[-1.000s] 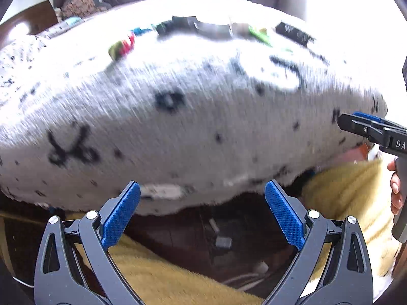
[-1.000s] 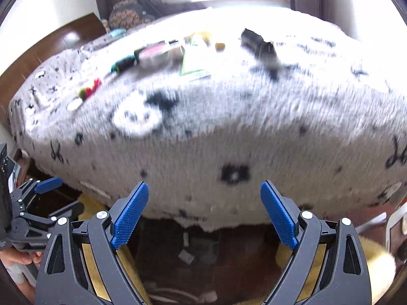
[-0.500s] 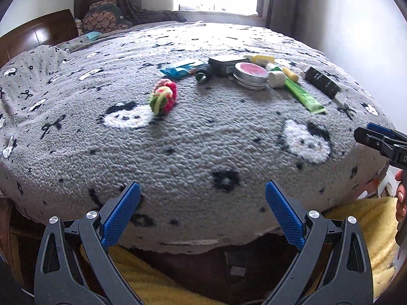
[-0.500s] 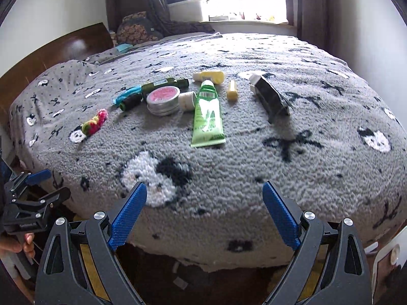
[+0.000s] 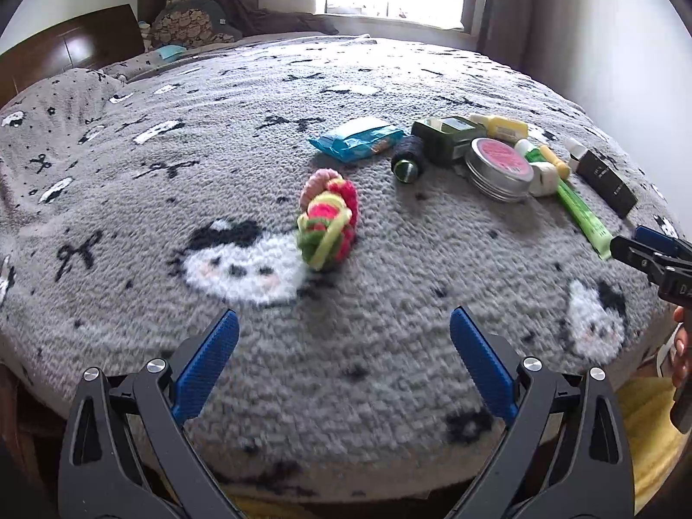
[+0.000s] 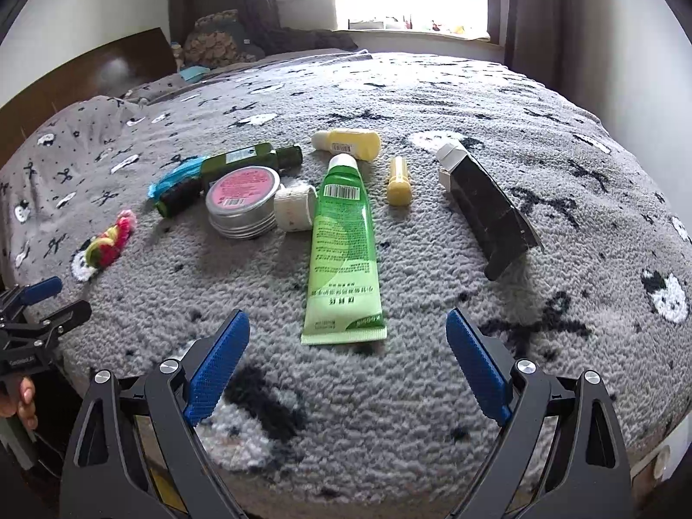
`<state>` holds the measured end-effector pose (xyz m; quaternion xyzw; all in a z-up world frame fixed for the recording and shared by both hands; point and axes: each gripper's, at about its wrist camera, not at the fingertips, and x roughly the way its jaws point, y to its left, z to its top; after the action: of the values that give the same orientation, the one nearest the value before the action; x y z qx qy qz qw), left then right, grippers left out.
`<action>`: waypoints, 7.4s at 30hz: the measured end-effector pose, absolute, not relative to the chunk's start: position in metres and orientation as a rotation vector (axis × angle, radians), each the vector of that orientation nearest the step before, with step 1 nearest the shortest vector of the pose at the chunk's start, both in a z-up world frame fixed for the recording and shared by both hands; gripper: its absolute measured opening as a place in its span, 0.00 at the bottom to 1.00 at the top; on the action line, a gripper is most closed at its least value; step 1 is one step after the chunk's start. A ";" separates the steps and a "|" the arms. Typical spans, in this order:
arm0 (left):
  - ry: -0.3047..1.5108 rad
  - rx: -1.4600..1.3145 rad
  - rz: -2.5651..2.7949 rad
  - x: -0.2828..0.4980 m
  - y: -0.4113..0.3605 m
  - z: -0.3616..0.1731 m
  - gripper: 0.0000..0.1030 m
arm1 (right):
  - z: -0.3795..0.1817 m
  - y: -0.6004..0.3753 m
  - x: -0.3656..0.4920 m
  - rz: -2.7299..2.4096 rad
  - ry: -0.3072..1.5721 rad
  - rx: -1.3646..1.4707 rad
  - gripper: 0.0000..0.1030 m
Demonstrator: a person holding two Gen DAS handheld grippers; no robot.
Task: Collect trash
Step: 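Grasp the fuzzy pink-yellow toy with the left gripper while the right gripper grasps the green tube, then lower the toy and green tube into the bin and open both grippers, then raise both open grippers back over the remaining items on the bed, then grasp the black thread spool with the left gripper while the right gripper grasps the white tape roll, then lower the black spool and white tape roll past the bed edge toward the bin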
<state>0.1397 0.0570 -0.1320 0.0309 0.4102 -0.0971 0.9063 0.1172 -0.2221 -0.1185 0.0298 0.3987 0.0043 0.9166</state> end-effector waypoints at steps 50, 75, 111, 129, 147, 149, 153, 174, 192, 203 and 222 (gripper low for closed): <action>0.848 0.062 -0.384 0.089 -0.007 -0.140 0.27 | -0.129 -0.229 0.057 0.097 0.867 0.043 0.40; 0.954 0.087 -0.449 -0.016 -0.019 -0.187 0.27 | -0.157 -0.201 -0.044 0.271 0.938 0.075 0.40; 1.399 0.142 -0.493 -0.020 -0.035 -0.332 0.45 | -0.294 -0.186 -0.024 0.210 1.391 0.186 0.43; 1.196 0.151 -0.423 -0.009 -0.007 -0.254 0.81 | -0.235 -0.213 -0.020 0.123 1.196 0.222 0.77; 0.939 0.138 -0.340 0.024 0.003 -0.155 0.92 | -0.142 -0.246 0.006 0.062 0.906 0.188 0.93; 0.920 0.138 -0.329 0.032 0.003 -0.152 0.92 | -0.136 -0.248 0.012 0.054 0.878 0.171 0.93; 0.890 0.134 -0.320 0.051 0.004 -0.141 0.92 | -0.125 -0.253 0.026 0.033 0.836 0.140 0.93; 0.872 0.154 -0.310 0.154 -0.022 -0.140 0.92 | -0.119 -0.231 0.154 0.135 0.804 0.084 0.68; 0.856 0.122 -0.310 0.255 -0.015 -0.138 0.49 | -0.136 -0.210 0.203 0.184 0.835 0.024 0.25; 0.859 0.115 -0.318 0.242 -0.018 -0.138 0.24 | -0.125 -0.211 0.178 0.169 0.830 0.011 0.25; 0.819 0.120 -0.398 0.106 -0.024 -0.118 0.24 | -0.100 -0.227 0.068 0.149 0.784 0.044 0.25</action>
<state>0.1059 -0.0244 -0.1184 0.0580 0.3953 -0.1921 0.8964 0.0680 -0.2273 -0.1002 0.0214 0.3819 0.0726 0.9211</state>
